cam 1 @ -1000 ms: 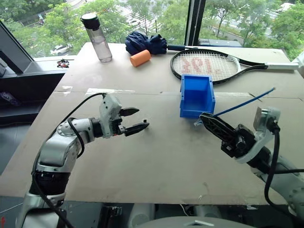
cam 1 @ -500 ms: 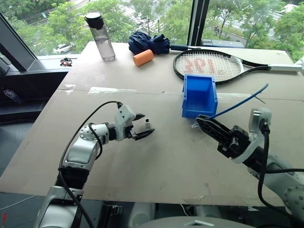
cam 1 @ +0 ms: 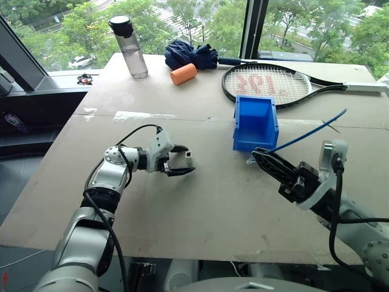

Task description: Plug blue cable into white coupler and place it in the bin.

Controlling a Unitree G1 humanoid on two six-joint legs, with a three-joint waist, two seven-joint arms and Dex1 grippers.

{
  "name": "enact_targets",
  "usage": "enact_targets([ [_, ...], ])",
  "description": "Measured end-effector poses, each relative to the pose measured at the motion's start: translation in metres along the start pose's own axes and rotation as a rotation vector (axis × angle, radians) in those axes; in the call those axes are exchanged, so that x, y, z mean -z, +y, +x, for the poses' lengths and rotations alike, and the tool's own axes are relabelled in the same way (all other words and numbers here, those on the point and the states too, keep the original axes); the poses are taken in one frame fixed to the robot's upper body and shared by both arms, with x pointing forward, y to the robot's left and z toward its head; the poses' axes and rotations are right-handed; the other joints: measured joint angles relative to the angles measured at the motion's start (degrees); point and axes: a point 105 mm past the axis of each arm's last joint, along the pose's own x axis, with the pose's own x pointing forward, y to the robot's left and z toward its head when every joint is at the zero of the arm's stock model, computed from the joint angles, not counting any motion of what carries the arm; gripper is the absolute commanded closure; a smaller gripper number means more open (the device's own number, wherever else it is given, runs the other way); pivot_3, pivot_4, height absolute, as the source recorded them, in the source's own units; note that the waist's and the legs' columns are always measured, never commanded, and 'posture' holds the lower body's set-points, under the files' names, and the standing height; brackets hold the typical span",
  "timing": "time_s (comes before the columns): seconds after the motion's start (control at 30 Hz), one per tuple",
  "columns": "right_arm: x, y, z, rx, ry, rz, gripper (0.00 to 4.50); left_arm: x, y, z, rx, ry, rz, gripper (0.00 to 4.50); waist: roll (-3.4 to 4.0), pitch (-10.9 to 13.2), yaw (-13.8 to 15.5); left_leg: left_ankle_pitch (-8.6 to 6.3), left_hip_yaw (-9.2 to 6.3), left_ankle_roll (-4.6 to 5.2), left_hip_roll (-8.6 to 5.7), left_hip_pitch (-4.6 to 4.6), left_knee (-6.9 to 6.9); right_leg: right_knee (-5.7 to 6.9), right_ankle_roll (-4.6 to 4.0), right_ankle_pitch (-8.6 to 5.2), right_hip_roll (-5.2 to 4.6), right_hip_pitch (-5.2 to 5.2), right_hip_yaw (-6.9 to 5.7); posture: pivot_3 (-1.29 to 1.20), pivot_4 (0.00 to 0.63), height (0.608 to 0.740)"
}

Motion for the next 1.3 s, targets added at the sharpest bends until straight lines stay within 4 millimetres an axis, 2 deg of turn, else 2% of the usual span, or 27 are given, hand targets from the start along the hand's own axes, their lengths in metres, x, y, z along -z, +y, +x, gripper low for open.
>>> enact_targets([
  [0.03, 0.0, 0.0, 0.0, 0.001, 0.001, -0.001, 4.5, -0.001, 0.001, 0.002, 0.009, 0.001, 0.01, 0.77, -0.01, -0.01, 0.02, 0.0, -0.01, 0.0, 0.0, 0.0, 0.01, 0.0, 0.0, 0.0, 0.0, 0.01, 0.0, 0.0, 0.15, 0.74],
  [0.07, 0.0, 0.0, 0.0, 0.002, 0.005, -0.004, 4.5, -0.002, 0.003, 0.004, 0.016, 0.001, 0.02, 1.01, -0.03, -0.02, 0.02, 0.0, -0.01, 0.0, -0.01, 0.0, 0.02, 0.0, 0.01, 0.01, 0.0, 0.02, -0.01, 0.0, 0.15, 0.74],
  [0.13, 0.001, -0.001, -0.001, 0.004, 0.013, -0.011, 4.5, -0.003, 0.005, 0.008, 0.028, -0.003, 0.027, 1.84, -0.04, -0.03, -0.01, 0.0, -0.02, 0.0, -0.01, 0.0, 0.02, 0.0, 0.13, 0.07, 0.0, 0.03, -0.03, 0.0, 0.15, 0.74],
  [0.3, 0.001, -0.001, -0.001, 0.01, 0.023, -0.022, 4.5, -0.006, 0.001, 0.014, 0.084, -0.007, 0.043, 3.96, -0.05, -0.03, -0.12, 0.0, -0.05, 0.01, -0.01, 0.0, 0.02, 0.01, 0.16, 0.09, 0.0, 0.03, -0.04, 0.0, 0.15, 0.74],
  [0.43, 0.001, -0.003, -0.001, 0.018, 0.026, -0.032, 4.5, -0.006, -0.005, 0.014, 0.133, -0.001, 0.044, 3.9, -0.05, -0.03, -0.14, 0.0, -0.07, 0.0, 0.0, 0.0, 0.02, 0.01, 0.16, 0.09, 0.0, 0.03, -0.05, 0.0, 0.15, 0.74],
  [0.53, -0.001, -0.002, 0.004, 0.007, 0.044, -0.103, 4.5, -0.013, -0.017, 0.021, 0.208, 0.001, 0.044, 3.9, -0.04, -0.02, -0.18, 0.0, -0.07, 0.01, 0.0, -0.01, 0.02, 0.01, 0.16, 0.09, 0.0, 0.03, -0.05, 0.0, 0.15, 0.74],
  [0.7, 0.017, -0.006, 0.02, -0.074, 0.188, -0.271, 4.5, -0.034, -0.053, 0.041, 0.371, -0.035, 0.064, 3.9, -0.03, -0.02, -0.24, 0.0, -0.11, 0.0, 0.01, -0.03, 0.06, 0.01, 0.14, 0.08, 0.01, 0.02, -0.08, 0.0, 0.15, 0.74],
  [0.8, 0.03, -0.014, 0.029, -0.122, 0.268, -0.332, 4.5, -0.043, -0.07, 0.052, 0.447, -0.033, 0.091, 3.9, -0.01, -0.01, -0.25, 0.0, -0.1, 0.01, 0.0, -0.01, 0.07, 0.02, 0.14, 0.08, 0.05, 0.02, -0.06, 0.0, 0.15, 0.74],
  [0.87, 0.041, -0.023, 0.035, -0.167, 0.347, -0.412, 4.5, -0.046, -0.081, 0.066, 0.485, -0.027, 0.109, 3.9, -0.01, -0.01, -0.18, 0.0, -0.09, 0.01, 0.0, -0.01, 0.1, 0.03, 0.14, 0.08, 0.07, 0.03, -0.07, 0.0, 0.15, 0.74],
  [0.93, 0.046, -0.03, 0.038, -0.184, 0.38, -0.451, 4.5, -0.044, -0.086, 0.074, 0.495, -0.009, 0.118, 3.9, -0.01, -0.01, -0.18, 0.0, -0.12, 0.01, 0.0, -0.02, 0.11, 0.03, 0.15, 0.09, 0.07, 0.03, -0.09, 0.0, 0.15, 0.74],
  [1.07, 0.056, -0.046, 0.04, -0.227, 0.461, -0.518, 4.5, -0.042, -0.077, 0.083, 0.469, 0.044, 0.142, 3.9, -0.02, -0.01, -0.13, 0.0, -0.13, 0.01, -0.01, -0.03, 0.12, 0.02, 0.16, 0.09, 0.09, 0.03, -0.1, 0.0, 0.15, 0.74],
  [1.3, 0.073, -0.056, 0.04, -0.266, 0.521, -0.538, 4.5, -0.04, -0.07, 0.086, 0.455, 0.066, 0.185, 3.9, -0.02, -0.01, -0.14, 0.0, -0.14, 0.01, -0.01, -0.01, 0.14, 0.06, 0.17, 0.1, 0.09, 0.03, -0.11, 0.0, 0.15, 0.74],
])
